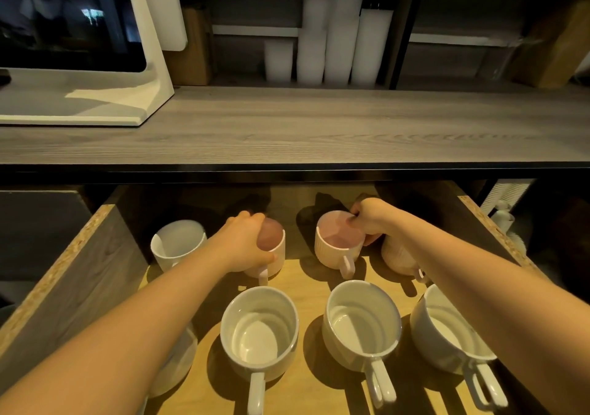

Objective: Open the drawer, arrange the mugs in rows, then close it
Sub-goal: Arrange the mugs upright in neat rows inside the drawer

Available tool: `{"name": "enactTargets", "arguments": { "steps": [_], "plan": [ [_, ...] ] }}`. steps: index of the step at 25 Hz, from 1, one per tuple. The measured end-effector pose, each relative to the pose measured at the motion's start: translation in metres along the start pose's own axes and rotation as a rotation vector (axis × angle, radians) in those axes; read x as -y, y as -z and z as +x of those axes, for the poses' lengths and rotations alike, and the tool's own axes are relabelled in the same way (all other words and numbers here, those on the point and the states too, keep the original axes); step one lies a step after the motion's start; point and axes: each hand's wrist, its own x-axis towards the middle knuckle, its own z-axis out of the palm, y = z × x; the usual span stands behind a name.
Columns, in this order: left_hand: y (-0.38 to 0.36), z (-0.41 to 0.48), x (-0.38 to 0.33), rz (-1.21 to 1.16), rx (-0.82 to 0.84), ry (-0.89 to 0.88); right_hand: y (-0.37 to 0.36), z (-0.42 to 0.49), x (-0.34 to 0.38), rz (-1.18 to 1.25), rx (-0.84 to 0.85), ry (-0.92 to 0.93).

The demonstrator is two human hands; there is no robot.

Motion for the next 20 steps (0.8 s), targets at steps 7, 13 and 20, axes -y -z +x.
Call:
{"name": "enactTargets", "arguments": {
  "steps": [7, 13, 20],
  "plan": [
    [-0.001, 0.001, 0.001, 0.011, 0.014, 0.015, -0.005, 0.003, -0.002, -0.056, -0.009, -0.016],
    [0.006, -0.004, -0.006, 0.123, 0.026, 0.000, 0.005, -0.011, -0.005, -0.226, -0.118, 0.180],
    [0.042, -0.035, -0.059, 0.306, 0.052, -0.166, 0.028, -0.065, 0.000, -0.491, -0.134, 0.389]
  ]
}}
